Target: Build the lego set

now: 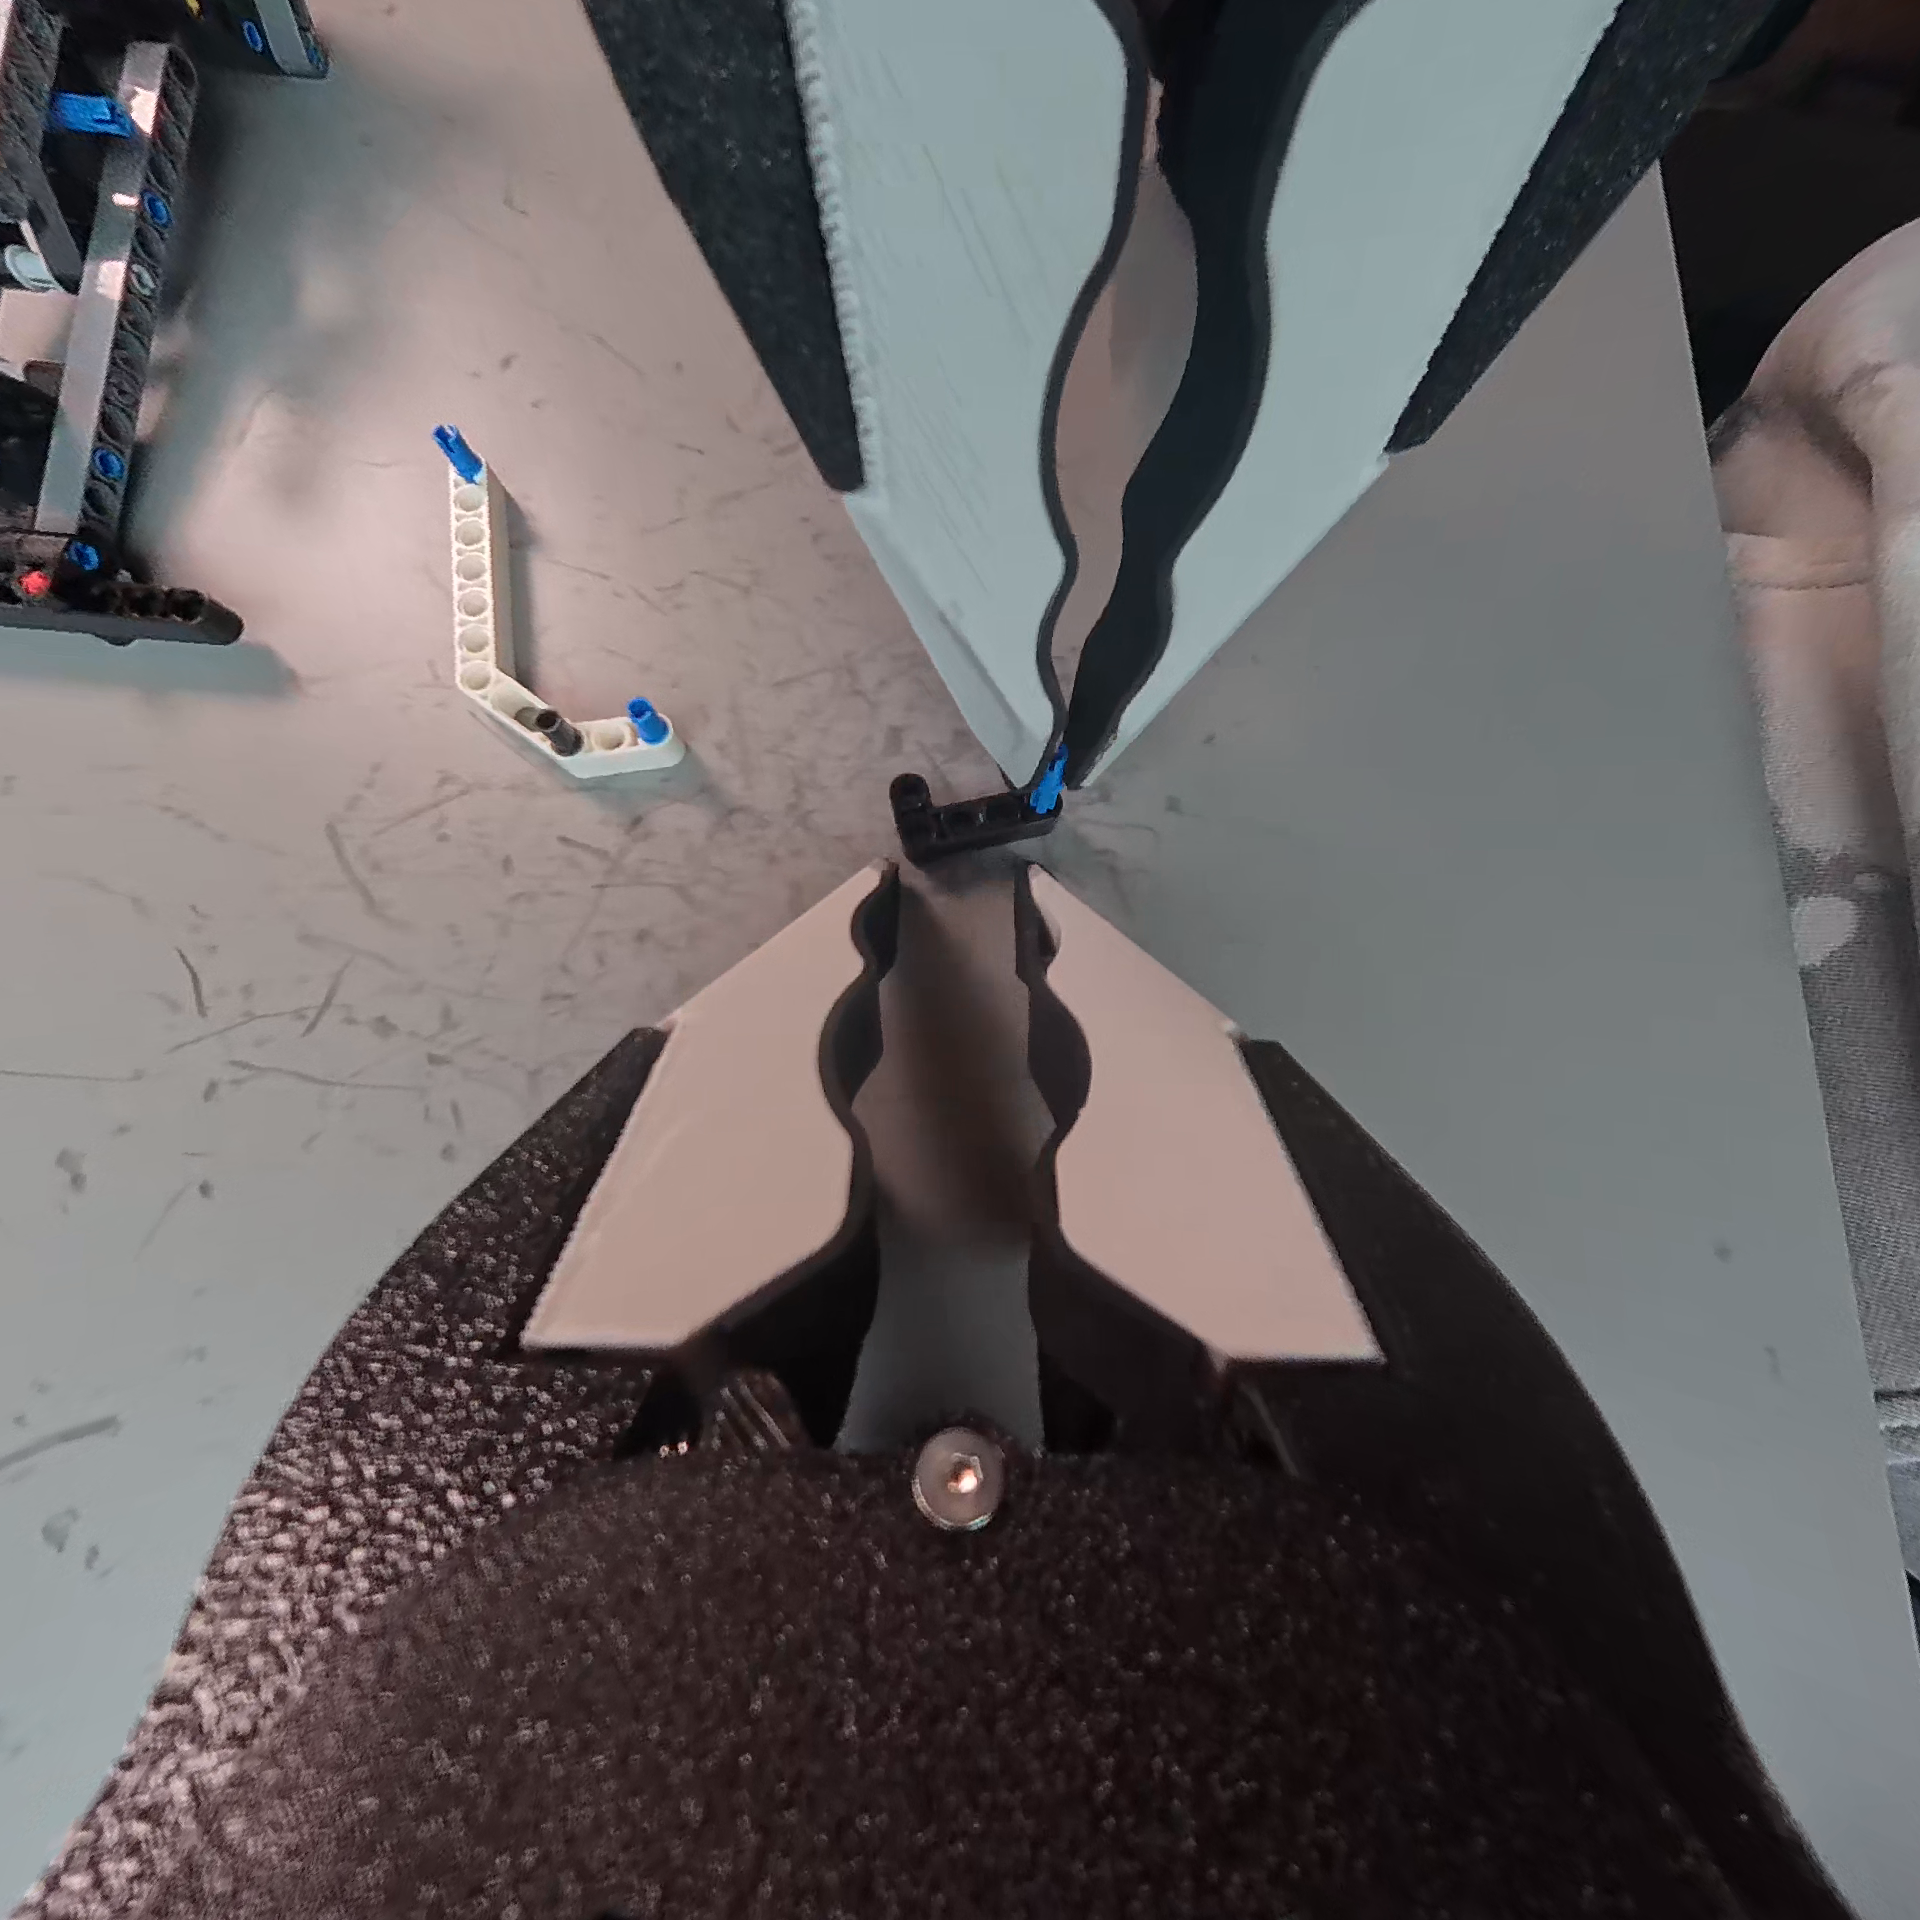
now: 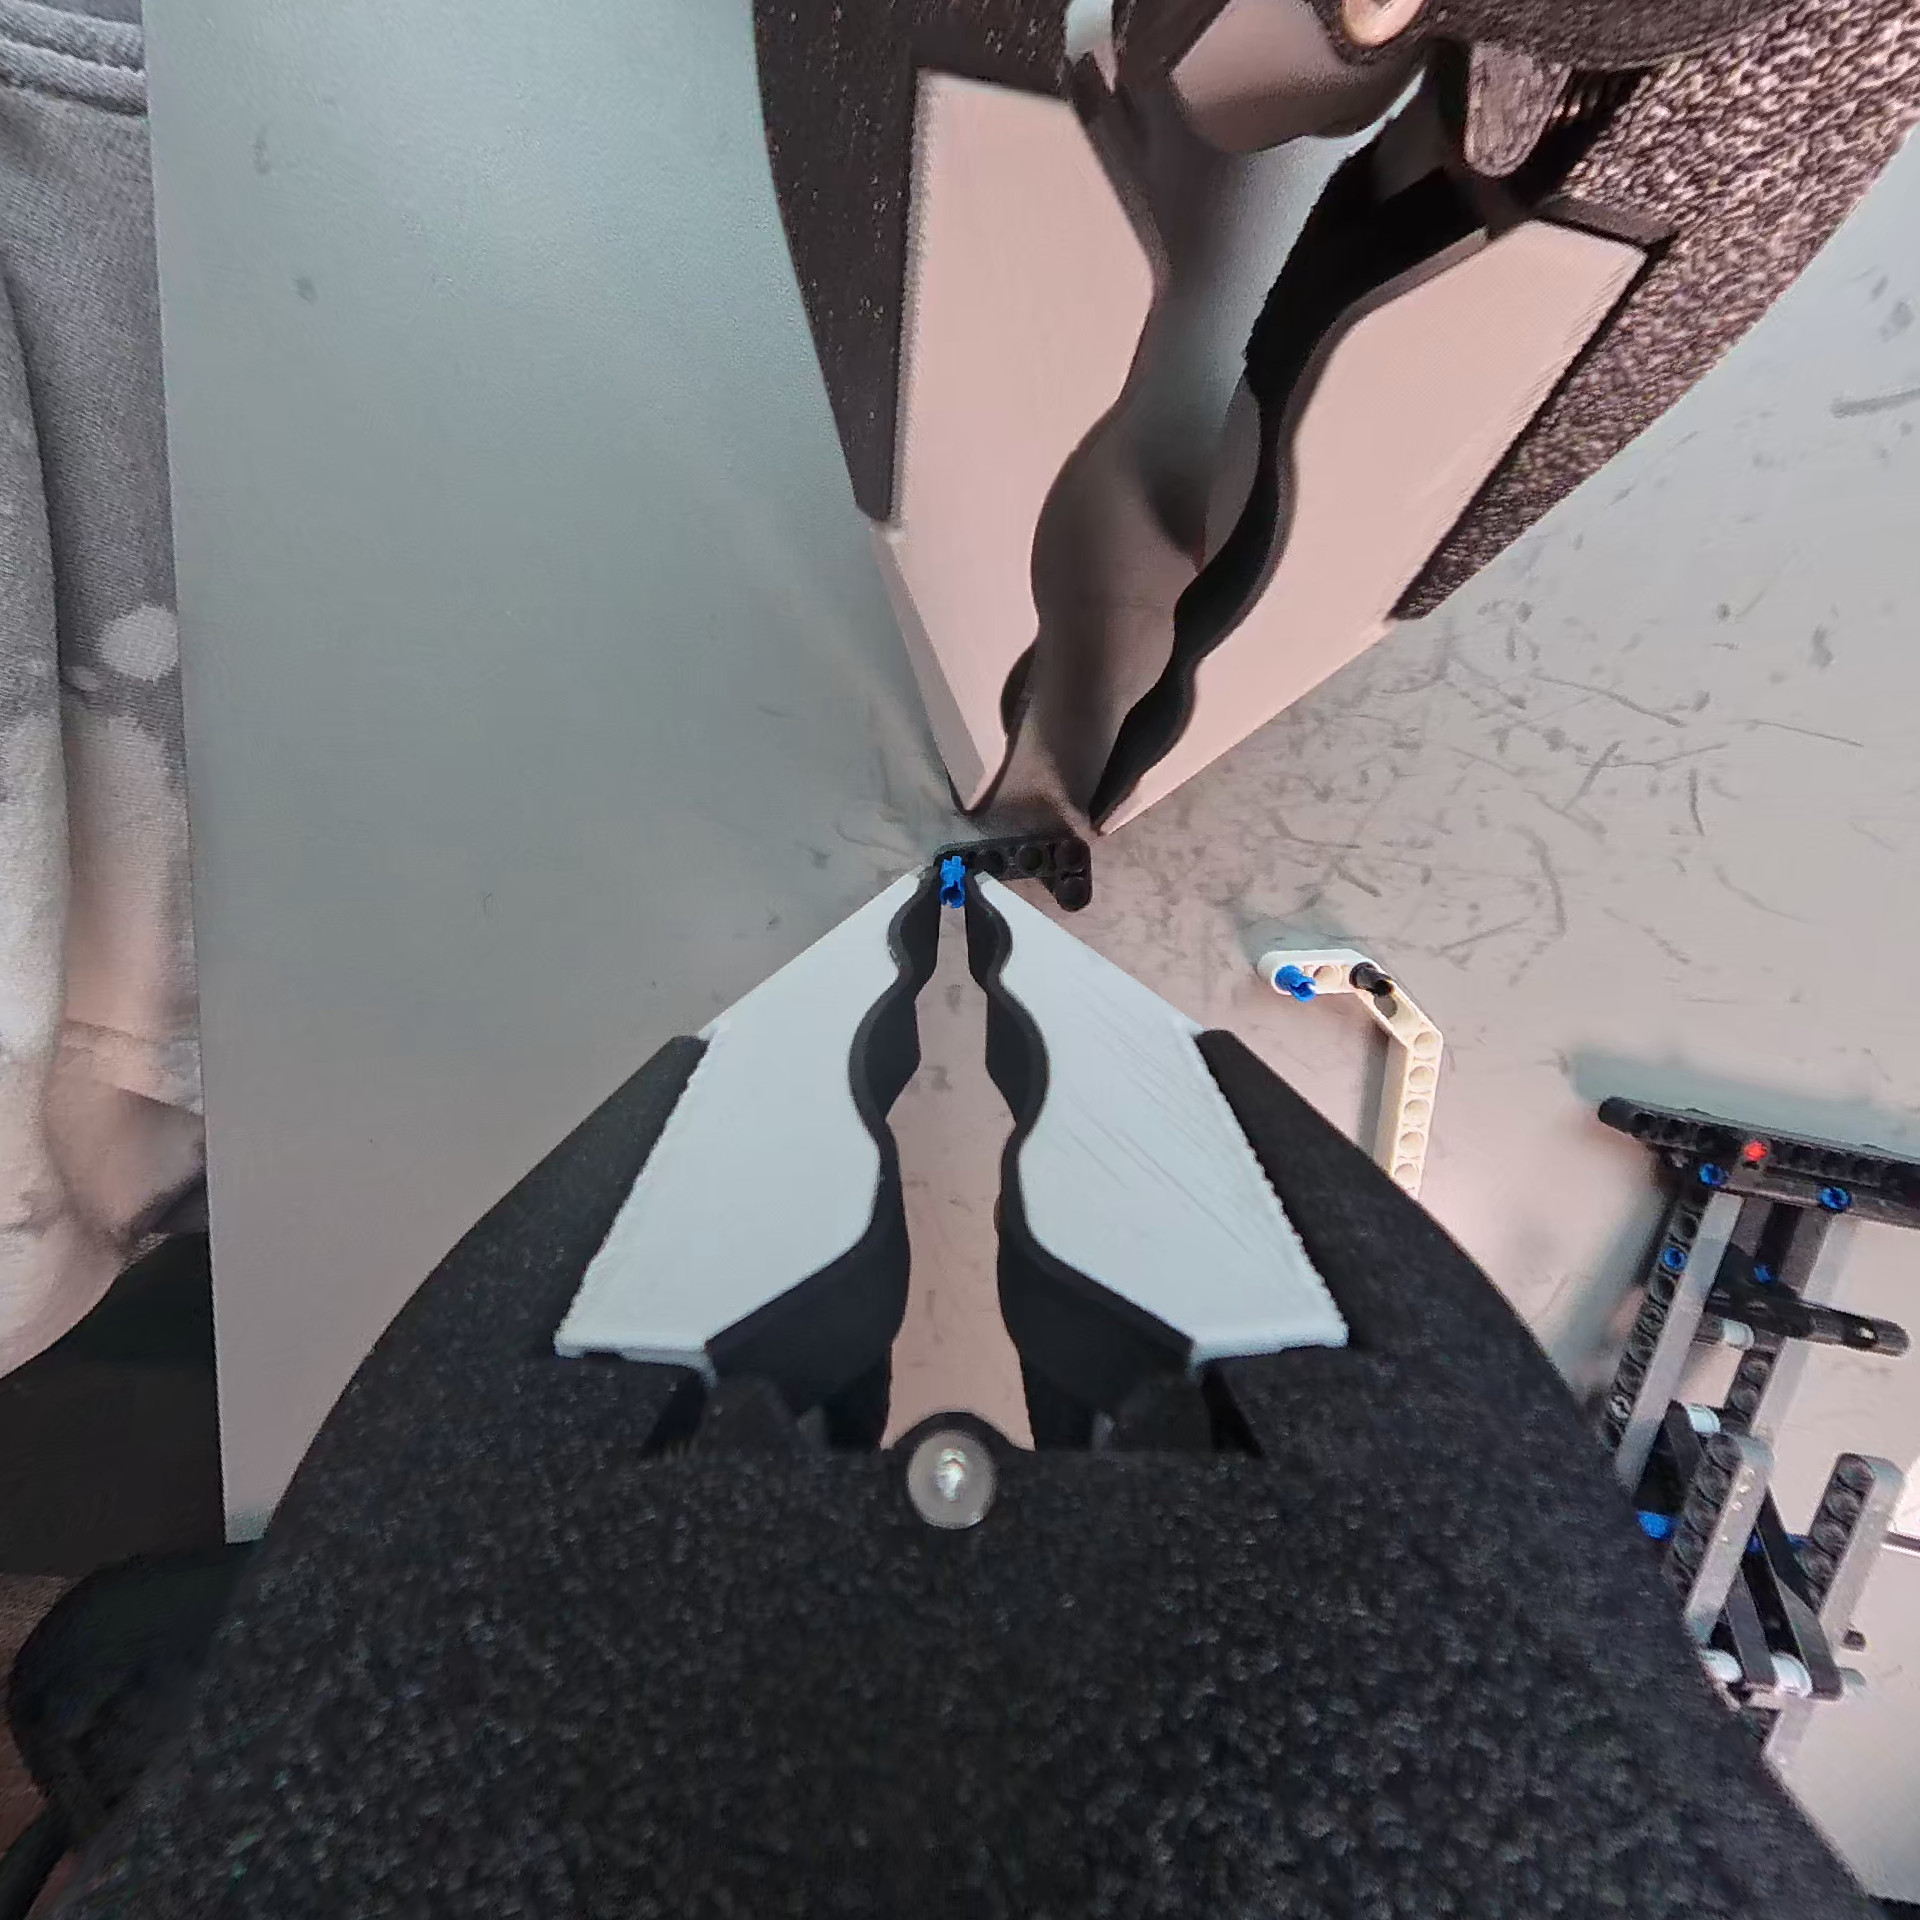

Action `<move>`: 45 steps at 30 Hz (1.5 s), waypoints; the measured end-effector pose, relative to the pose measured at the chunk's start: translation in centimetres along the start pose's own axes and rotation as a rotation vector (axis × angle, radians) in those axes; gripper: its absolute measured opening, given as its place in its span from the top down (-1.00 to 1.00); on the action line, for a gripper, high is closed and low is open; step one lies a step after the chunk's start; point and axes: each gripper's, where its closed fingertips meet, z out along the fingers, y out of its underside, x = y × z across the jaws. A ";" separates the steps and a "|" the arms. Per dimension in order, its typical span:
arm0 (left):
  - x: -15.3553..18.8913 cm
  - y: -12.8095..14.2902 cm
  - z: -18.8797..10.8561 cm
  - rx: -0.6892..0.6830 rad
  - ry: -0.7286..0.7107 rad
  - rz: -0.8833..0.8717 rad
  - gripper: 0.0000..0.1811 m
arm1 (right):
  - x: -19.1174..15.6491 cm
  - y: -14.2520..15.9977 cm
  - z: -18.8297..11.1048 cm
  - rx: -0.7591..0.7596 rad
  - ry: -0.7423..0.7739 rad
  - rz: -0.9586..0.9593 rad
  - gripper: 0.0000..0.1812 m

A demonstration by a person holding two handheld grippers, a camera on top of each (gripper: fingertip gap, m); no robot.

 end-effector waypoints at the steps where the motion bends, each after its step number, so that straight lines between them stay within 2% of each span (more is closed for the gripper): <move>1: -0.2 -0.1 -0.1 0.009 -0.002 -0.011 0.75 | 0.0 0.0 0.0 -0.001 0.002 0.000 0.96; 9: -1.1 -0.6 -0.2 0.034 0.054 -0.064 0.71 | 0.0 0.0 0.0 -0.035 0.012 -0.046 0.96; 21: -0.5 -0.6 0.3 0.007 0.091 -0.021 0.71 | -0.1 0.2 0.1 -0.130 0.004 -0.142 0.96; 32: -0.5 -0.4 0.2 0.001 0.081 -0.042 0.75 | -0.2 0.5 0.6 -0.111 -0.046 -0.078 0.96; 38: -0.5 -0.3 0.2 0.001 0.079 -0.045 0.75 | -0.2 0.5 0.7 -0.156 -0.035 -0.072 0.96; 42: -0.5 -0.1 0.0 0.002 0.061 -0.044 0.74 | -0.2 0.4 0.6 -0.088 -0.013 -0.077 0.95; 43: -0.5 -0.1 -0.1 0.003 0.056 -0.045 0.74 | -0.1 0.5 0.5 -0.068 -0.006 -0.068 0.83; 45: -0.5 0.0 -0.2 0.007 0.050 -0.046 0.73 | 0.1 0.4 0.0 -0.021 0.013 -0.050 0.75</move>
